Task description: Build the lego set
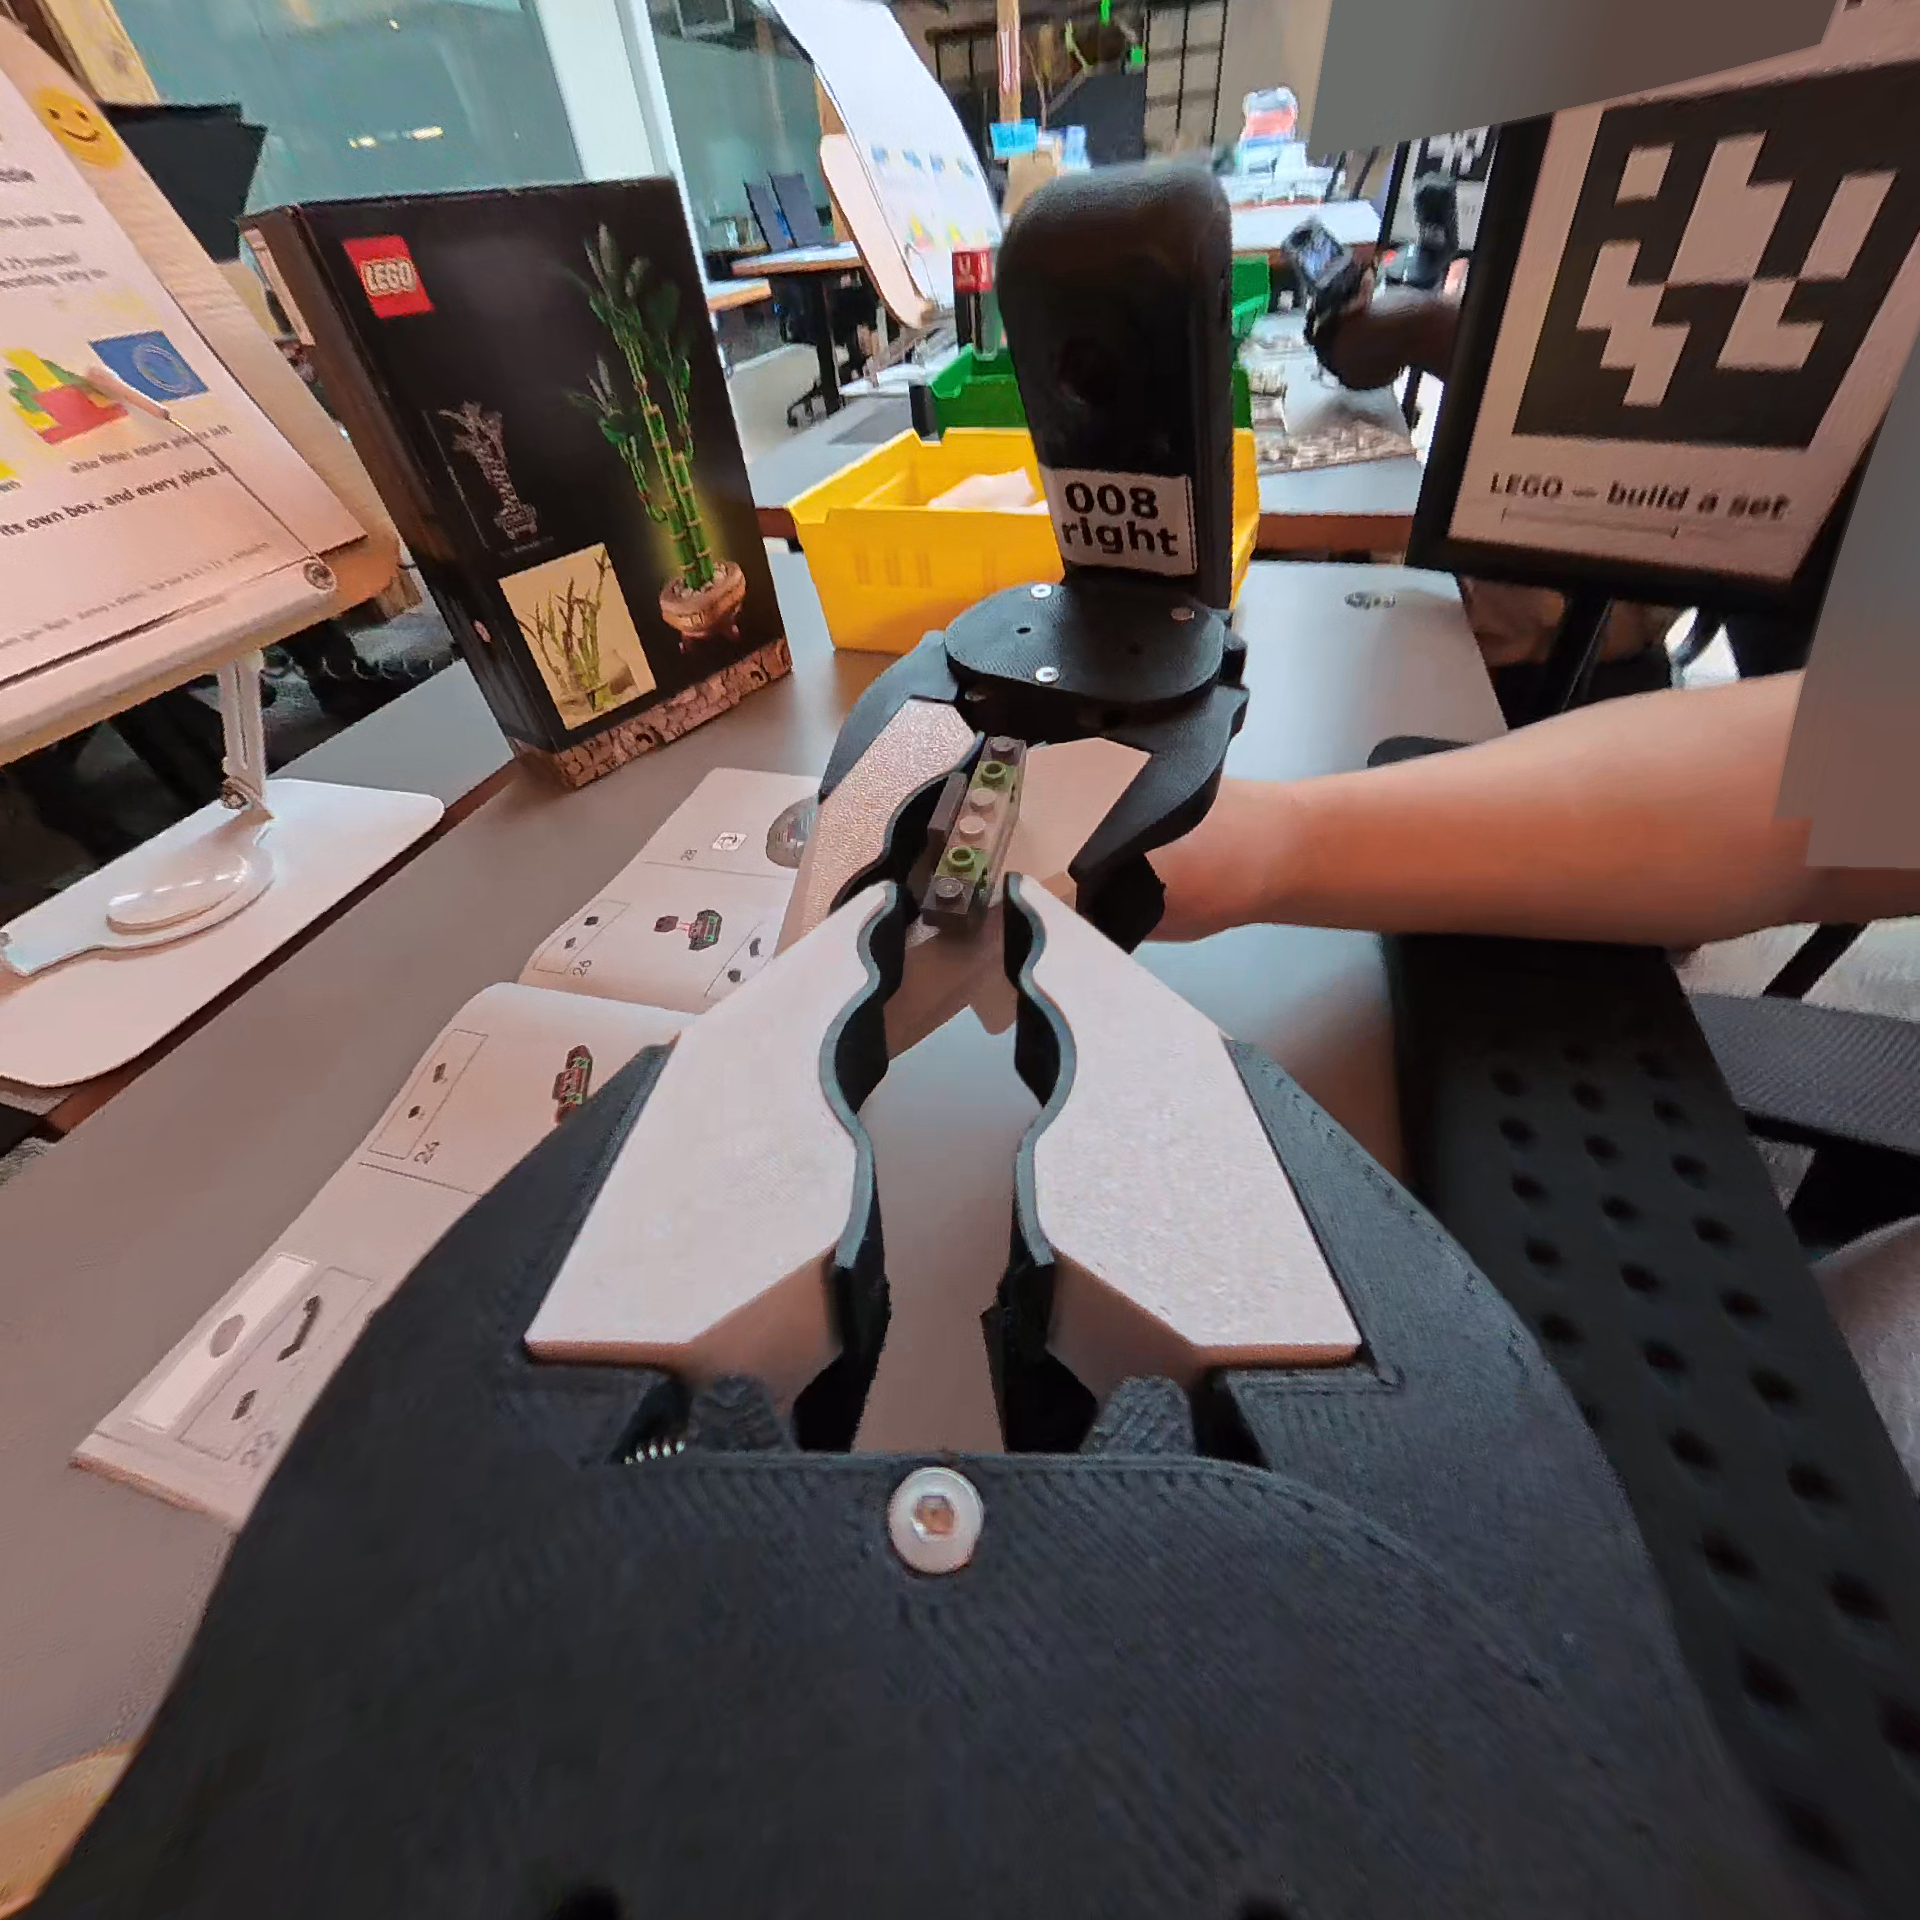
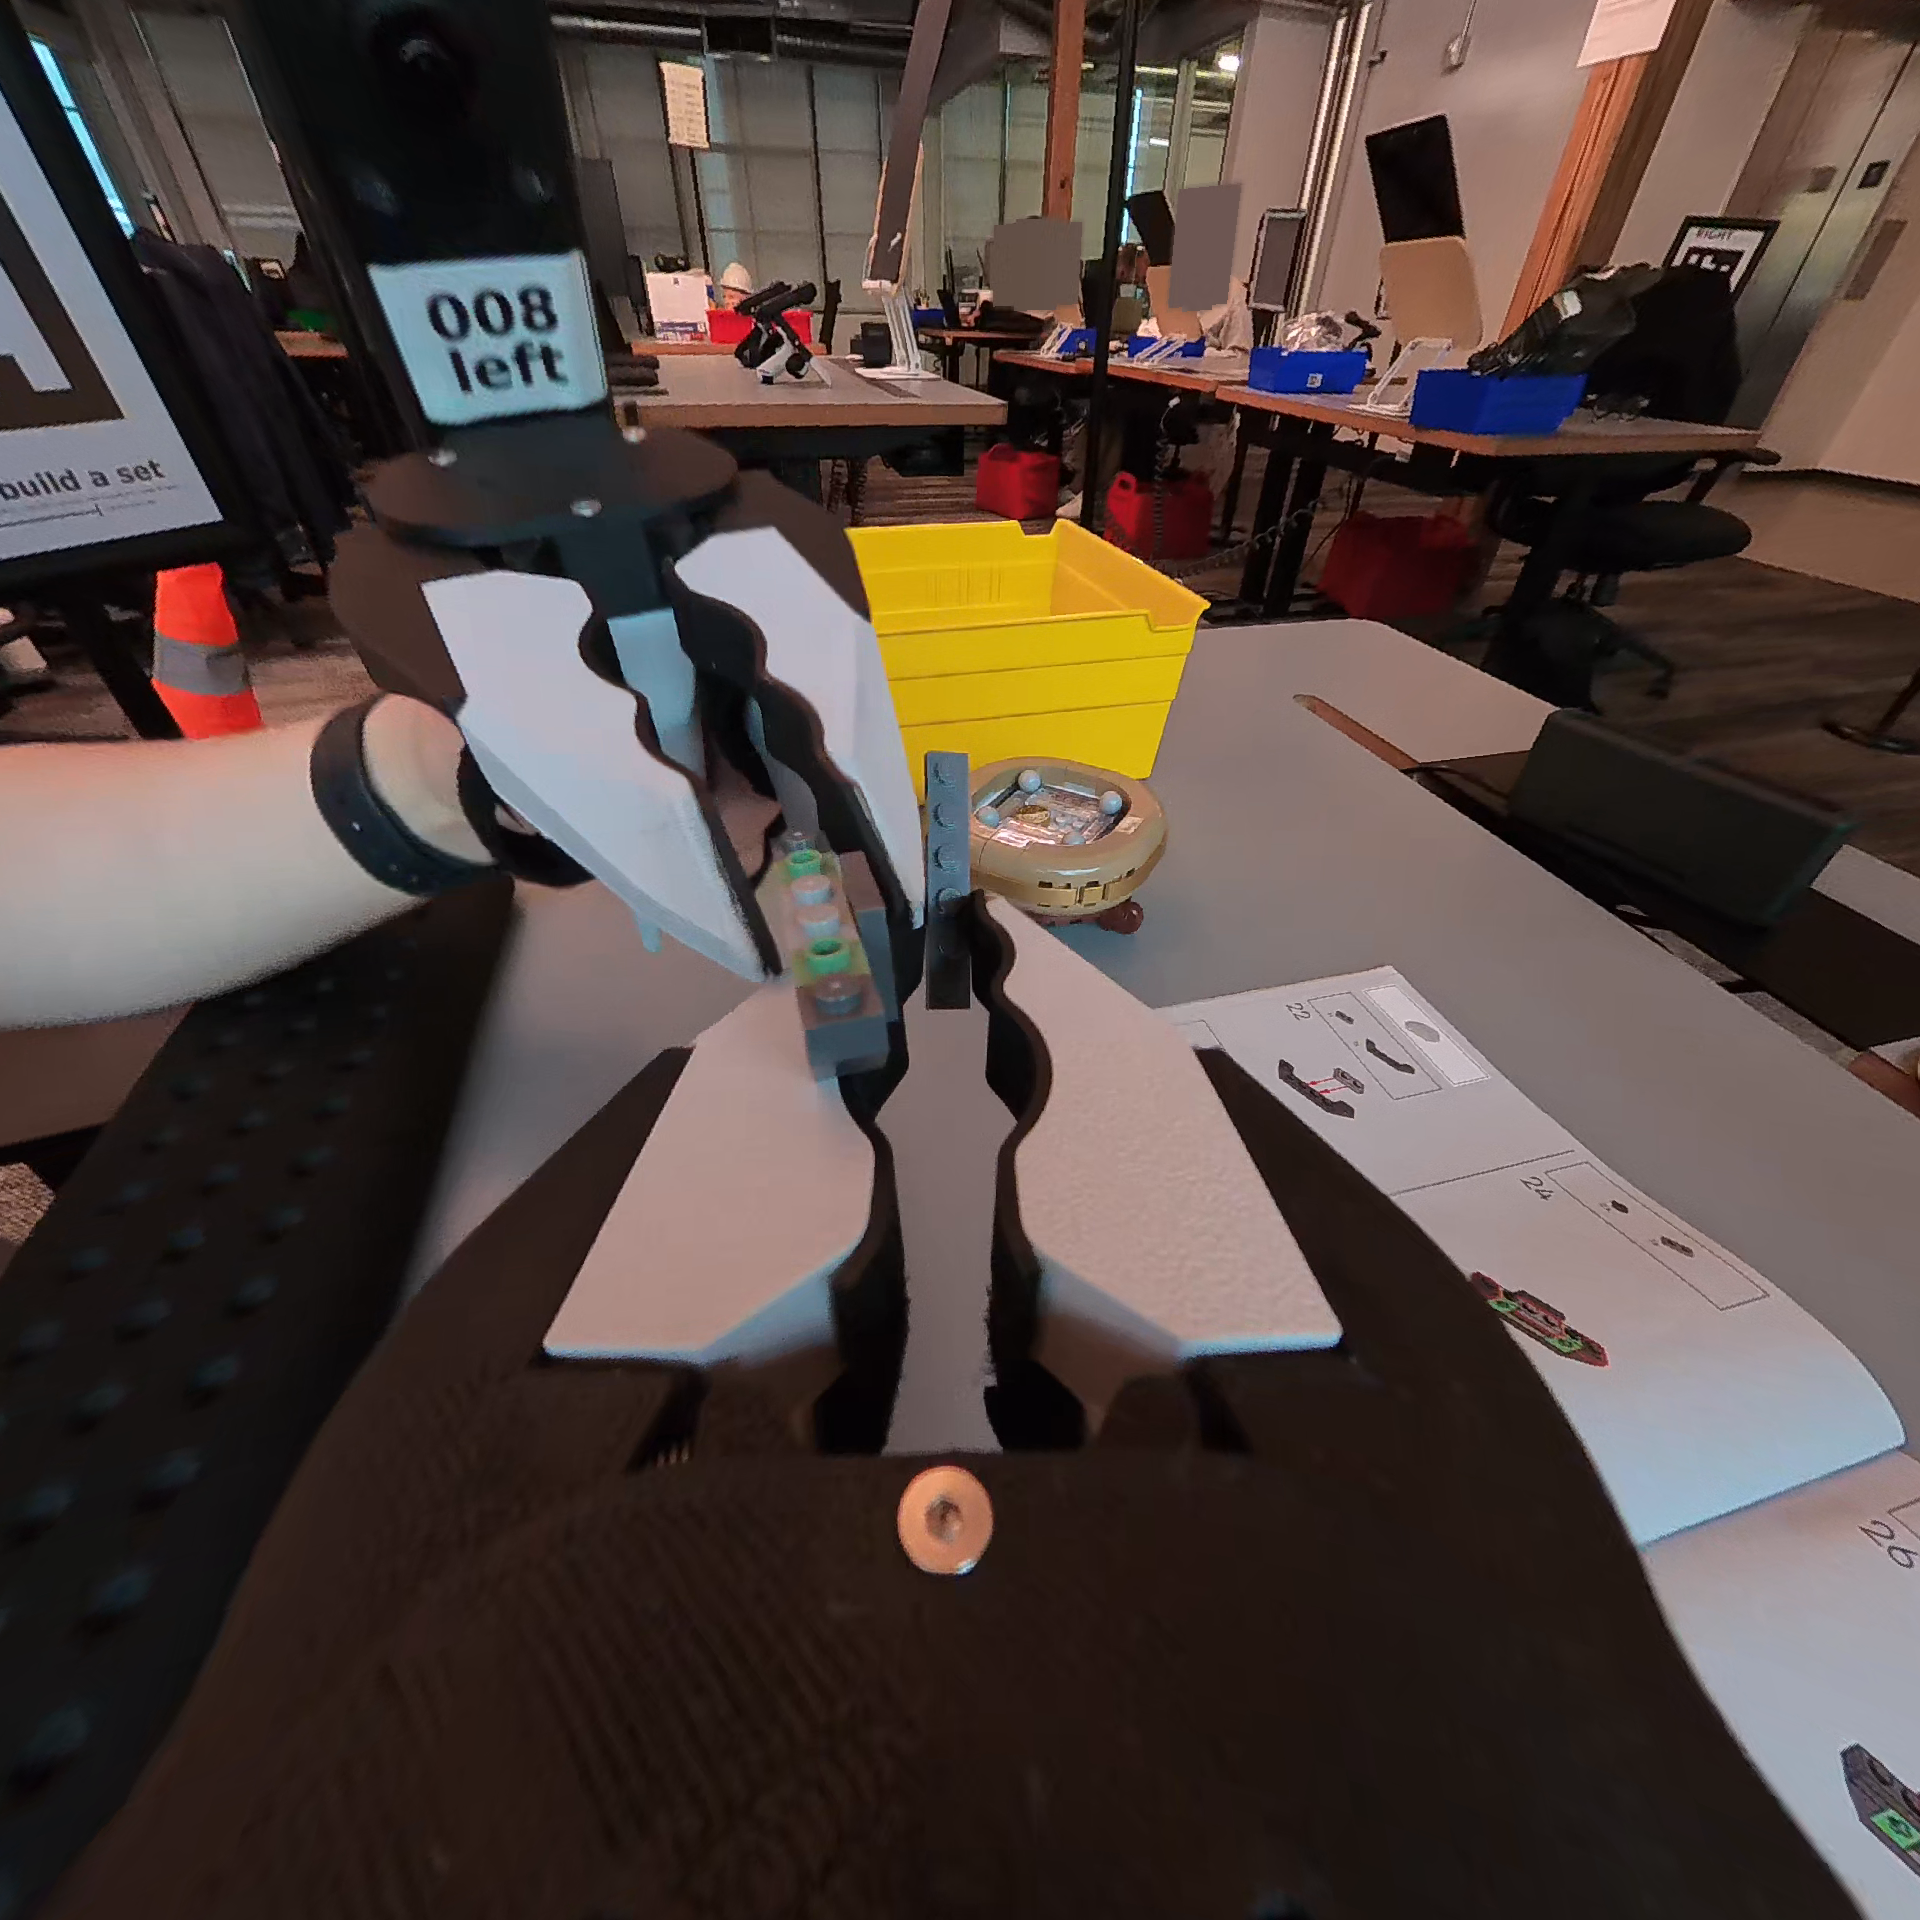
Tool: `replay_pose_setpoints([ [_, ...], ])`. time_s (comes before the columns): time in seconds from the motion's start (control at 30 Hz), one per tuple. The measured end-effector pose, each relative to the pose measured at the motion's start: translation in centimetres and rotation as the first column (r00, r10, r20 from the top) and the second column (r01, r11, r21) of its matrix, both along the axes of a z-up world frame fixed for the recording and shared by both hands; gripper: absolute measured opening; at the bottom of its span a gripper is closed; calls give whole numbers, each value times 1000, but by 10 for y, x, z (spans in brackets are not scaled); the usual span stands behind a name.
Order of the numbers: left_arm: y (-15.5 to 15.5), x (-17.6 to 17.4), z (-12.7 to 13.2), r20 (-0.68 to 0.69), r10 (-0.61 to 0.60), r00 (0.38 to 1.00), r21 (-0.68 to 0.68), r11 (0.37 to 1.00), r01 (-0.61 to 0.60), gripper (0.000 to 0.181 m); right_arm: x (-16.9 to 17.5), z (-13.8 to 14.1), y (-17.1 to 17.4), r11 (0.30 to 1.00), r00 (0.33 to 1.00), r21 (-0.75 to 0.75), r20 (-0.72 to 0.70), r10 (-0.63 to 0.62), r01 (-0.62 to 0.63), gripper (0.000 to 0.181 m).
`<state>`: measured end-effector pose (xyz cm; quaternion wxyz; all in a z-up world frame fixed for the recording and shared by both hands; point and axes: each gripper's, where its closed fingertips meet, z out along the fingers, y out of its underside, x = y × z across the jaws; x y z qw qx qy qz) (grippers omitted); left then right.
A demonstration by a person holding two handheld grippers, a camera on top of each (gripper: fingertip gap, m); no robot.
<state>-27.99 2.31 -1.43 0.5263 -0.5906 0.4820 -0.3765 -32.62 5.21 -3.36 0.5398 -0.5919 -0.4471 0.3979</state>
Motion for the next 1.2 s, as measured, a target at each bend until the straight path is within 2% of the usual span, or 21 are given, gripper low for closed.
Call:
replay_pose_setpoints([
  [0.2,0,1,5,149,6,989,11,1000,-7,15,2,4,2,1000,999,-27,-37,-12,11,6],
  [0.43,4,4,2,147,21,989,58,998,-30,15,4,0,8,999,999,-36,-28,-35,34,6],
  [0.5,4,6,1,148,21,989,64,997,-31,7,4,-2,9,999,999,-38,-20,-36,35,6],
  [0.6,-4,9,4,182,-46,982,42,998,39,5,7,-5,16,997,997,-36,-3,-72,72,6],
  [0.7,-3,-1,9,191,-54,980,28,998,50,6,25,-10,35,988,986,-7,60,-153,153,6],
  [0.77,1,-16,7,171,-35,985,25,999,31,6,50,2,49,977,975,50,71,-213,209,6],
  [0.8,6,-24,4,151,-11,988,16,1000,8,6,58,14,47,981,980,62,71,-186,182,6],
  [0.87,10,-37,-4,102,10,995,0,1000,-10,5,57,46,19,998,996,64,84,-6,1,6],
  [0.9,10,-40,-6,86,8,996,-11,1000,-7,6,52,57,7,996,989,56,133,58,-66,6],
  [0.97,8,-43,-7,65,-1,998,-31,1000,3,6,37,61,-12,986,931,53,339,134,-161,6],
  [1.07,6,-42,-7,32,-1,999,-18,1000,2,6,19,49,-25,969,774,62,614,153,-240,7],
  [1.13,3,-41,-7,21,-5,1000,-12,1000,5,6,14,37,-26,962,672,59,727,141,-265,7],
  [1.2,1,-41,-5,34,-15,999,-24,1000,16,6,11,28,-24,958,603,66,789,121,-278,7],
])
